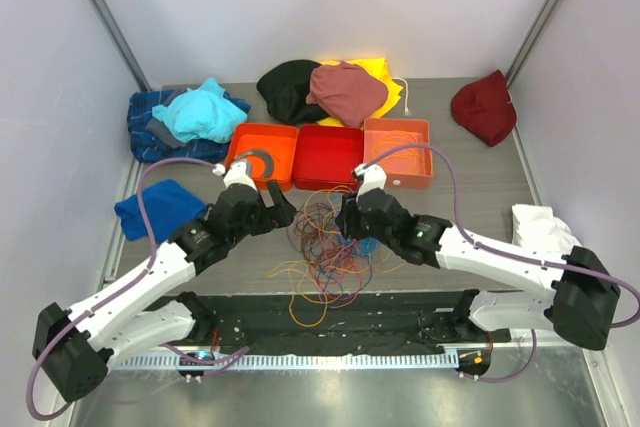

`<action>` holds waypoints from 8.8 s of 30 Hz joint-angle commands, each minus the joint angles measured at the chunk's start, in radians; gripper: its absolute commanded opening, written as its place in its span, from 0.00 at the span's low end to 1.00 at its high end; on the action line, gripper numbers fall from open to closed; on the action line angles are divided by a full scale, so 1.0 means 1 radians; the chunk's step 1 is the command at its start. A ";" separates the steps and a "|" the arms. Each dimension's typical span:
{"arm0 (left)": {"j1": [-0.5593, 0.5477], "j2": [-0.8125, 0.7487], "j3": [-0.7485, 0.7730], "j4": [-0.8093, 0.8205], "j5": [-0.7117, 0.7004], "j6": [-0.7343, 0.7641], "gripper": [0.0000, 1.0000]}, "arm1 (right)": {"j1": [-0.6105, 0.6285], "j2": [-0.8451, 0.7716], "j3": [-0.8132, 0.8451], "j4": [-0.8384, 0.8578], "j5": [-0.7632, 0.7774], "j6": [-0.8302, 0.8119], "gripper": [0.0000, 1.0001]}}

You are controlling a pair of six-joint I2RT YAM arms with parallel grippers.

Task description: Untangle the cables

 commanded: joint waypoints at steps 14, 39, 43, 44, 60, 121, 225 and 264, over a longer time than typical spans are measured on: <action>-0.005 -0.188 -0.059 -0.118 -0.069 -0.035 0.95 | 0.450 0.138 0.015 0.095 0.049 0.026 0.41; -0.005 -0.250 -0.091 -0.133 -0.060 -0.050 0.95 | 0.482 0.255 0.184 -0.103 0.345 0.010 0.01; -0.005 -0.257 -0.088 -0.123 -0.063 -0.038 0.95 | 0.494 -0.025 0.334 -0.201 0.511 -0.097 0.01; -0.005 -0.257 -0.089 -0.115 -0.055 -0.037 0.95 | 0.494 -0.051 0.366 -0.212 0.525 -0.129 0.01; -0.003 -0.150 -0.166 0.348 0.276 -0.073 0.96 | 0.494 -0.102 0.897 -0.382 0.676 -0.370 0.01; -0.005 -0.276 -0.229 0.146 0.189 -0.027 0.97 | -0.641 0.474 0.520 -0.055 0.092 -0.068 0.01; -0.612 0.810 0.234 0.640 0.009 0.494 0.74 | 0.193 -0.854 0.068 -0.378 0.792 0.170 0.51; -0.585 0.206 1.000 -0.147 -0.620 0.750 0.00 | 0.193 -0.279 0.046 0.015 0.418 -0.045 0.53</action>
